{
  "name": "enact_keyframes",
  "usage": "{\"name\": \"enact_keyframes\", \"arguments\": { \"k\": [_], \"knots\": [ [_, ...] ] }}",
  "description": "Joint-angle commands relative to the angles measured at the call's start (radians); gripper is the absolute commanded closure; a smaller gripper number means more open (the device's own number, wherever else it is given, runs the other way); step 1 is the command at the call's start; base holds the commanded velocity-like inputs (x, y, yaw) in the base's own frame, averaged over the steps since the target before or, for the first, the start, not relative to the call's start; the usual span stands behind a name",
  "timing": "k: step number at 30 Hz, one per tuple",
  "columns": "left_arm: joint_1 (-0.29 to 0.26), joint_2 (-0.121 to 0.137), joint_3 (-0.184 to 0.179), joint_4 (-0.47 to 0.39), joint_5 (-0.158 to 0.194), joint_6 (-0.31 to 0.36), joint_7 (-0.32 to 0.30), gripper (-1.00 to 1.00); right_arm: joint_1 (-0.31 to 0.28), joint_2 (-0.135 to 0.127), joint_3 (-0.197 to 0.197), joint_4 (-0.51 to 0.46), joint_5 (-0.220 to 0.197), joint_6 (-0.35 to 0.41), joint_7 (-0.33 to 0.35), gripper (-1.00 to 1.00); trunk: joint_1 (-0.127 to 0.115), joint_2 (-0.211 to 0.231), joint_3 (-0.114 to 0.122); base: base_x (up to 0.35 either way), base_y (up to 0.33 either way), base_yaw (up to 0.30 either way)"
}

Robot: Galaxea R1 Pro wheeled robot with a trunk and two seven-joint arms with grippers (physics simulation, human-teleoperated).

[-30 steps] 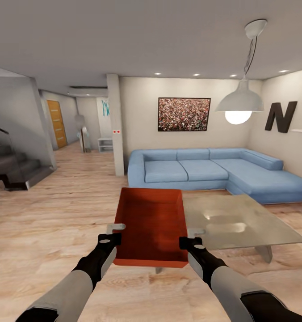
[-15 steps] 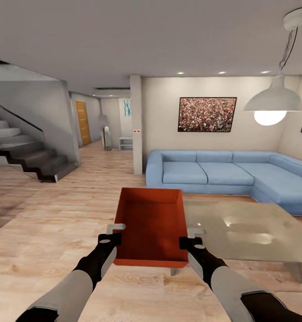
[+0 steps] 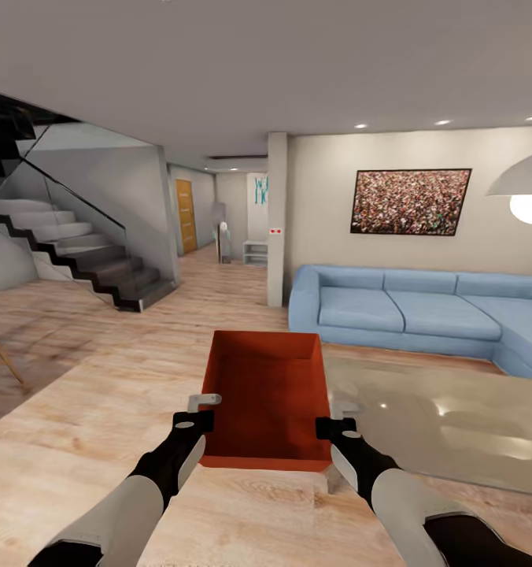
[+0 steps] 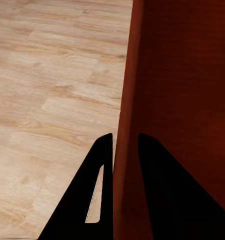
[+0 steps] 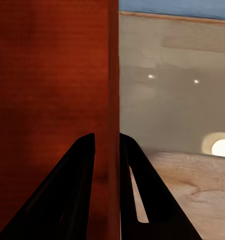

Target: Move the two storage containers from the living room to the garage. In the garage, place one container on the floor and stack the other container on top of it (either order is fine).

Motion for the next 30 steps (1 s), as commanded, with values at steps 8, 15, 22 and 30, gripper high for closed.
{"name": "enact_keyframes", "arguments": {
  "k": [8, 15, 22, 30],
  "knots": [
    [-0.001, 0.001, 0.003, -0.009, -0.029, 0.01, 0.018, 1.0, 0.0, -0.019, 0.004, 0.003, -0.008, -0.001, -0.007, 1.0, 0.0, -0.001, -0.001, 0.0, 0.0, 0.3],
    [-0.001, 0.002, 0.003, -0.008, -0.029, 0.01, 0.018, 1.0, 0.0, -0.019, 0.005, 0.003, -0.008, -0.001, -0.007, 1.0, 0.0, -0.001, -0.001, 0.001, 0.0, 0.3],
    [-0.001, 0.003, 0.003, -0.007, -0.028, 0.01, 0.016, 1.0, 0.0, -0.019, 0.005, 0.003, -0.009, -0.003, -0.006, 1.0, 0.0, -0.001, -0.001, 0.176, 0.0, 0.207],
    [-0.001, 0.004, 0.003, -0.006, -0.028, 0.011, 0.014, 1.0, 0.0, -0.018, 0.005, 0.003, -0.011, -0.005, -0.005, 1.0, 0.0, -0.001, -0.001, 0.315, 0.0, 0.011]
  ]
}}
